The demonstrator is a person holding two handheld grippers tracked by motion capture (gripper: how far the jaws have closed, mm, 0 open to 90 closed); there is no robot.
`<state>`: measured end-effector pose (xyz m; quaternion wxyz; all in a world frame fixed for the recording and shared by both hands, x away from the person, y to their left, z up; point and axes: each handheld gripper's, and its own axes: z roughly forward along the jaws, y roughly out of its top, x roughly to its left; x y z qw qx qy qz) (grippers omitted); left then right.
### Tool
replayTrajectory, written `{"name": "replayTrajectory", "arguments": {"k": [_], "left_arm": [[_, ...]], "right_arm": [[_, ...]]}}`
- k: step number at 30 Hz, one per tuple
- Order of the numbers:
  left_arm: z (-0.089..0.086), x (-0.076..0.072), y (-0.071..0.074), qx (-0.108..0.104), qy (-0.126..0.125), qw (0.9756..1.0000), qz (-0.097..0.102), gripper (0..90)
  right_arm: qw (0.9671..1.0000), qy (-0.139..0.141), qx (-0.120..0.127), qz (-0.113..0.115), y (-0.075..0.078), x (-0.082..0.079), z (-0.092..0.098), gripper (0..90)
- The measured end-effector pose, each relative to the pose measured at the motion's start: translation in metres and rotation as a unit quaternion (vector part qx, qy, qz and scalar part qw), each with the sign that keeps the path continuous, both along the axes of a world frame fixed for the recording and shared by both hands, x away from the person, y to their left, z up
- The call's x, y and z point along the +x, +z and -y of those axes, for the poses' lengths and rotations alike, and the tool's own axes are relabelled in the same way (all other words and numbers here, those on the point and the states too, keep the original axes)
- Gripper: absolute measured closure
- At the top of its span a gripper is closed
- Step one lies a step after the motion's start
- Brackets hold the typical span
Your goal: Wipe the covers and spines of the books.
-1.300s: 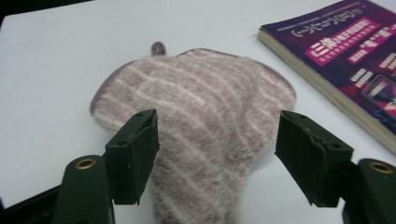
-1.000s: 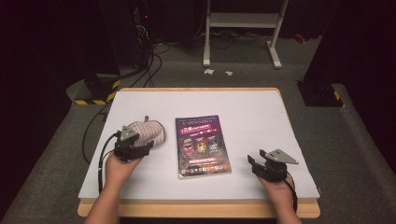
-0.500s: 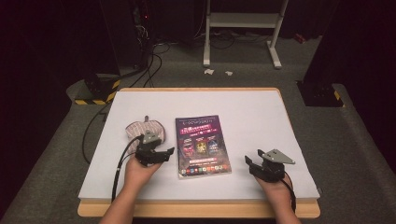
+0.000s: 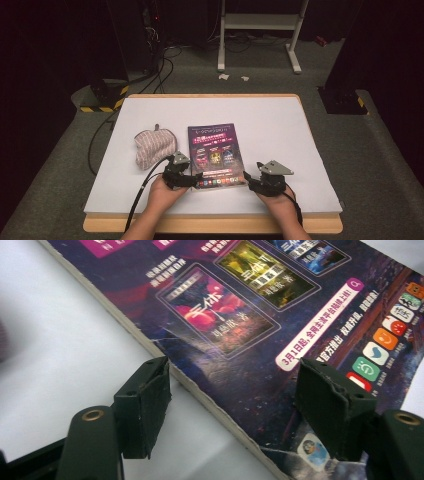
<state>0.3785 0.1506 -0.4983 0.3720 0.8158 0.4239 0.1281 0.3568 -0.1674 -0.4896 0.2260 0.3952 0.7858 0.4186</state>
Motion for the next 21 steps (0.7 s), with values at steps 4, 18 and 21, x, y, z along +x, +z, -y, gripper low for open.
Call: {"name": "replayTrajectory", "arguments": {"k": [4,18,21], "left_arm": [[0.001,0.000,-0.001,0.001,0.000,1.0000,0.001,28.7],[0.000,-0.005,-0.001,-0.001,0.010,0.9999,-0.001,26.1],[0.000,-0.006,-0.002,-0.002,0.011,0.9999,-0.001,25.8]], "right_arm": [[0.9996,-0.002,-0.023,-0.019,-0.003,0.011,-0.012,36.4],[0.9973,-0.022,-0.019,-0.067,-0.010,0.024,-0.032,33.4],[0.9970,-0.018,-0.019,-0.073,-0.012,0.021,-0.035,33.1]]}}
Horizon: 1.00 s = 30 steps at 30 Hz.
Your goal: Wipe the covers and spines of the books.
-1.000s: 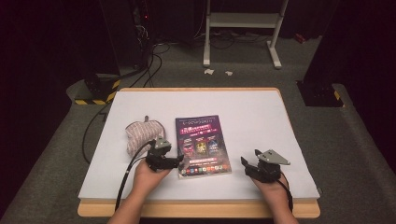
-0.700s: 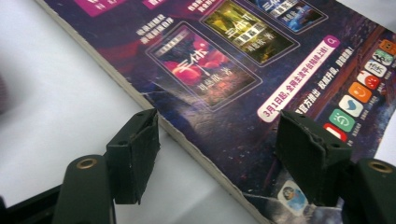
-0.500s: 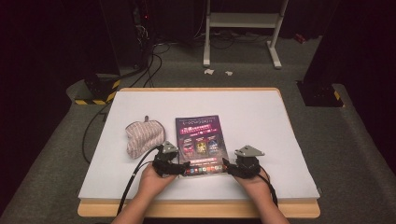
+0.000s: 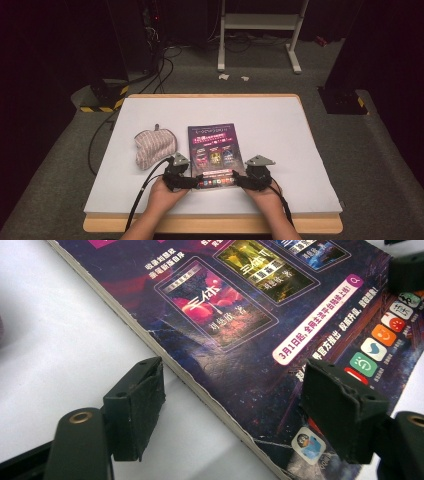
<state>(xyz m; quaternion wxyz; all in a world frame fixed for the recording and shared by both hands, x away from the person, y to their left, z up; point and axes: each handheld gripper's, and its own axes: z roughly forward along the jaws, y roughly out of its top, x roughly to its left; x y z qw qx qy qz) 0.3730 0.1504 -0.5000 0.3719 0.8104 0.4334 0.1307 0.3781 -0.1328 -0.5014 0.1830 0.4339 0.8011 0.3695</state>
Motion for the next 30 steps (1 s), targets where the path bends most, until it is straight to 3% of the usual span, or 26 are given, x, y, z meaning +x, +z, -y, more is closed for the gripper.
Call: {"name": "replayTrajectory", "arguments": {"k": [21,30], "left_arm": [[0.0058,-0.0024,-0.0008,-0.003,-0.003,1.0000,0.004,26.8],[0.0085,-0.0063,0.0007,0.007,-0.001,1.0000,0.007,28.1]], "right_arm": [[0.9993,-0.005,0.023,-0.029,-0.0022,0.0017,-0.0073,31.0],[0.9990,-0.012,0.029,-0.032,-0.0024,0.0024,-0.0068,31.8]]}}
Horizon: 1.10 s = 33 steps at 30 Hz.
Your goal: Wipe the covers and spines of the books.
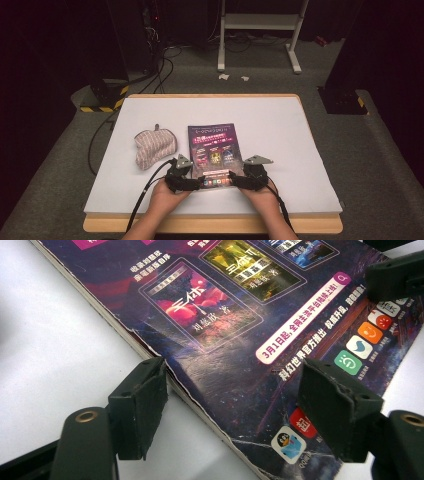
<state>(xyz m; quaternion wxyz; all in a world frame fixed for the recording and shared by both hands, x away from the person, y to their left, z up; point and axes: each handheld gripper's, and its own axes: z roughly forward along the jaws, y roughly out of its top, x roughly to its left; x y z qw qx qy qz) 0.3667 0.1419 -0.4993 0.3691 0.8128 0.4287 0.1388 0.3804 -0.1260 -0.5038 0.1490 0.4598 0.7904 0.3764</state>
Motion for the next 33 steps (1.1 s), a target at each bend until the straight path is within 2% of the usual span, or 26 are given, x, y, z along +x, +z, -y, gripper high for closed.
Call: {"name": "replayTrajectory", "arguments": {"k": [3,6,12,17,21,27,33], "left_arm": [[-0.001,0.000,-0.001,-0.009,0.000,1.0000,0.000,28.1],[-0.001,0.000,-0.002,-0.008,0.001,1.0000,0.003,28.8],[0.000,0.000,-0.002,-0.007,0.001,1.0000,0.004,28.9],[0.000,0.000,-0.002,-0.007,0.001,1.0000,0.005,29.0],[-0.001,-0.001,-0.002,-0.007,0.001,1.0000,0.005,29.2],[-0.001,-0.001,-0.002,-0.005,0.003,0.9999,0.008,30.1],[-0.001,-0.002,-0.002,-0.006,0.004,0.9999,0.010,30.3]], "right_arm": [[0.9999,-0.001,0.009,-0.009,0.001,0.001,0.001,32.3],[0.9987,-0.007,0.045,-0.023,0.001,0.004,0.008,35.5],[0.9989,-0.009,0.043,-0.017,0.002,0.003,0.008,35.4],[0.9987,-0.012,0.049,0.003,0.007,-0.002,0.007,35.5],[0.9975,-0.010,0.062,0.031,0.016,-0.007,0.005,36.2],[0.9931,0.012,0.088,0.076,0.031,-0.018,-0.002,36.4],[0.9913,0.027,0.091,0.091,0.036,-0.026,-0.010,37.3]]}}
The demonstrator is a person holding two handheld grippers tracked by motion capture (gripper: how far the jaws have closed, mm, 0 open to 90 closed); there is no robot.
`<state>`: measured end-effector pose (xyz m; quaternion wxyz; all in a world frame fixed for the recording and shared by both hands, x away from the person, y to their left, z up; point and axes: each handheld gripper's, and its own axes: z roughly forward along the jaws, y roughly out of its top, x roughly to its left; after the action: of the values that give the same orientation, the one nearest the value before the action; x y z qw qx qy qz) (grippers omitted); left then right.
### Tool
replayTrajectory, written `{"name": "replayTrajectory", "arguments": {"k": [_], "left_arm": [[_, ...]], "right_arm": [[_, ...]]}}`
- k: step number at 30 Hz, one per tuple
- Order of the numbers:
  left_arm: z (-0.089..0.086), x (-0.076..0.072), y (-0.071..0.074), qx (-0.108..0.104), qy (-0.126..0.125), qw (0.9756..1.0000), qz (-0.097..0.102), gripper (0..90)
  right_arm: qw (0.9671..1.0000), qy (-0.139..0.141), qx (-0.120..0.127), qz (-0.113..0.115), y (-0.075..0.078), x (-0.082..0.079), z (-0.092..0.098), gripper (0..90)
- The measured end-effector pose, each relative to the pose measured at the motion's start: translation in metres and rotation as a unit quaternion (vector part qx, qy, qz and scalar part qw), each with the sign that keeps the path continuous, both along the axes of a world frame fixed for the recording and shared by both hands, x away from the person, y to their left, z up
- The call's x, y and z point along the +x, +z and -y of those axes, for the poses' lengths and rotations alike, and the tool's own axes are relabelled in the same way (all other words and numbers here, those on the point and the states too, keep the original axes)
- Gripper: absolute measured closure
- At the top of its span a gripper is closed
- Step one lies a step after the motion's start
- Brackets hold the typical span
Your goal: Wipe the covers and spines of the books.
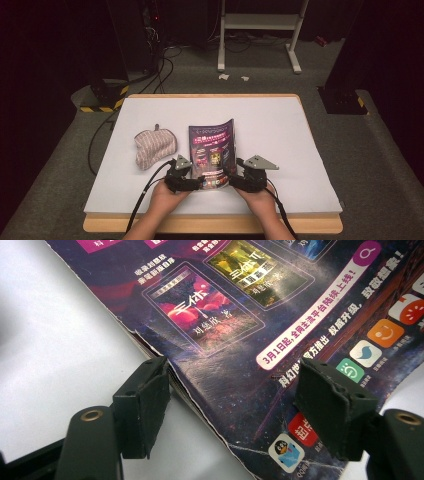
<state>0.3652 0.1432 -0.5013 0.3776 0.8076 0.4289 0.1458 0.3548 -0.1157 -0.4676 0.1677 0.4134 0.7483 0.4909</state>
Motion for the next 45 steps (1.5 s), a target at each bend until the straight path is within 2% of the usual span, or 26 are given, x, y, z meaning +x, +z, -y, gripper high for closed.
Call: {"name": "replayTrajectory", "arguments": {"k": [4,5,6,8,11,14,19,22,25,29,33,38,40,43,45], "left_arm": [[0.000,0.000,0.000,0.001,0.000,1.0000,0.001,30.4],[0.000,0.000,0.000,0.000,0.000,1.0000,0.000,30.5],[0.000,0.000,0.000,0.001,0.000,1.0000,0.000,30.6],[-0.001,0.000,0.000,0.001,-0.001,1.0000,0.002,30.6],[-0.002,0.001,0.000,-0.001,-0.002,1.0000,0.003,31.1],[-0.002,0.000,0.000,-0.002,-0.002,1.0000,0.004,31.5],[-0.003,0.000,-0.001,-0.004,-0.001,1.0000,0.004,32.1],[-0.002,0.000,-0.001,-0.002,0.000,1.0000,0.007,32.4],[0.000,-0.001,0.000,0.001,-0.004,1.0000,0.009,32.5],[0.003,-0.001,0.000,0.000,-0.013,0.9999,0.010,32.5],[0.002,0.000,-0.001,-0.011,-0.022,0.9997,0.005,32.8],[0.003,-0.001,0.001,-0.006,-0.024,0.9997,0.006,33.2],[0.000,-0.002,0.005,-0.002,-0.023,0.9997,0.011,32.7],[-0.014,-0.003,0.012,-0.013,-0.012,0.9998,0.013,31.1],[-0.025,-0.005,0.016,-0.002,0.000,0.9997,0.025,31.5]], "right_arm": [[0.9999,0.011,0.002,-0.010,-0.002,-0.001,-0.002,37.4],[0.9993,0.026,0.004,-0.025,-0.004,-0.001,-0.004,37.6],[0.9990,0.033,-0.001,-0.028,-0.006,-0.002,-0.007,37.3],[0.9995,0.022,-0.020,-0.010,-0.007,-0.005,-0.012,37.3],[1.0000,-0.001,0.006,-0.006,-0.003,-0.002,-0.005,37.7],[1.0000,-0.009,0.004,-0.002,-0.005,-0.003,-0.001,45.6],[0.9998,-0.018,0.001,-0.001,-0.007,-0.003,-0.001,50.5],[0.9996,-0.022,-0.015,0.005,-0.009,-0.005,-0.002,52.8],[0.9994,-0.033,-0.008,-0.002,-0.010,-0.002,-0.001,53.8],[0.9988,-0.046,-0.016,0.002,-0.010,0.000,0.002,58.6],[0.9980,-0.059,-0.020,0.003,-0.011,0.004,0.007,65.7],[0.9970,-0.074,-0.021,0.001,-0.014,0.010,0.014,71.3],[0.9968,-0.079,-0.016,0.002,-0.015,0.013,0.017,73.2],[0.9966,-0.082,-0.007,0.000,-0.013,0.017,0.022,75.2],[0.9965,-0.083,-0.004,0.000,-0.012,0.020,0.024,76.7]]}}
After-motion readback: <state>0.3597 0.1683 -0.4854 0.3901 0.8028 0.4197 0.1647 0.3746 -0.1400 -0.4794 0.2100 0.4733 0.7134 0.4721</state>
